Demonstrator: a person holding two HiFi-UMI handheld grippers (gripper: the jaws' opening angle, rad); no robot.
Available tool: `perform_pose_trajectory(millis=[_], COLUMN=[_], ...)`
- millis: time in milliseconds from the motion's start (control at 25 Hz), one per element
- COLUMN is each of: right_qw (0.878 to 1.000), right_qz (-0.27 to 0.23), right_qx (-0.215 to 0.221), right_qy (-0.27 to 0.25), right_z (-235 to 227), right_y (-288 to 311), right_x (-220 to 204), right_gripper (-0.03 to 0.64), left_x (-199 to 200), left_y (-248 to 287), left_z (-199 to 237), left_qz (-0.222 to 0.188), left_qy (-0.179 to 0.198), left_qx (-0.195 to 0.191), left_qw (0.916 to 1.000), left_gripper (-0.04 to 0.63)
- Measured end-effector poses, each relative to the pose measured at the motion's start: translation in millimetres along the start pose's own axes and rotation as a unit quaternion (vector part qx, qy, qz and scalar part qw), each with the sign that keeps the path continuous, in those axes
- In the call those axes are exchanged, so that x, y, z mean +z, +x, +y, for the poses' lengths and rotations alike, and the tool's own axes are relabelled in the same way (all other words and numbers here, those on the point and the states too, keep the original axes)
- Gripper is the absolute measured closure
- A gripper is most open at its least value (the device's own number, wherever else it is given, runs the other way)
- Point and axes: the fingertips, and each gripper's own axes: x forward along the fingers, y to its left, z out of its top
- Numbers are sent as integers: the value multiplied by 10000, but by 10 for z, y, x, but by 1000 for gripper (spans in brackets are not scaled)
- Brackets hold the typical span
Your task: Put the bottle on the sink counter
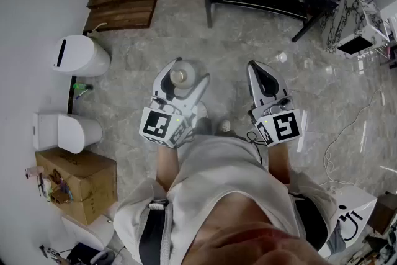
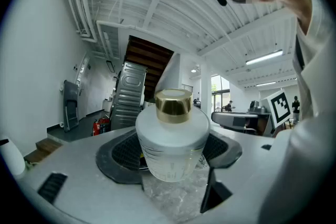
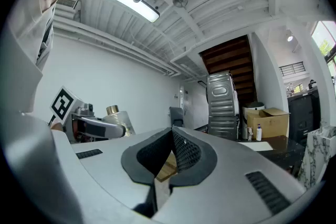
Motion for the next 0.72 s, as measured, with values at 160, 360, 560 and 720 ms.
perform_pose_trajectory(millis=[160,360,560,720], right_qw=[10000,9999,9998,9999], right_qz=[-64,-141,-175,-92], right_qx=[14,-13,-59,-61], right_qy=[-44,-47,-29,-38], right_z=[13,68,78,28], right_y=[-128,-241,-341,-379], right_x=[36,84,90,34], right_gripper=[618,618,617,617], left_x=[-24,0,23,-40], left_y=[-111,-163,-158,-131], left_z=[-93,-177,-262,-325], left_qz=[-42,-116,-149,-69], left_qy=[32,91,110,85], left_qx=[106,84,81,104], left_qw=[9999,9999,9998,9999], left_gripper=[265,265,265,265])
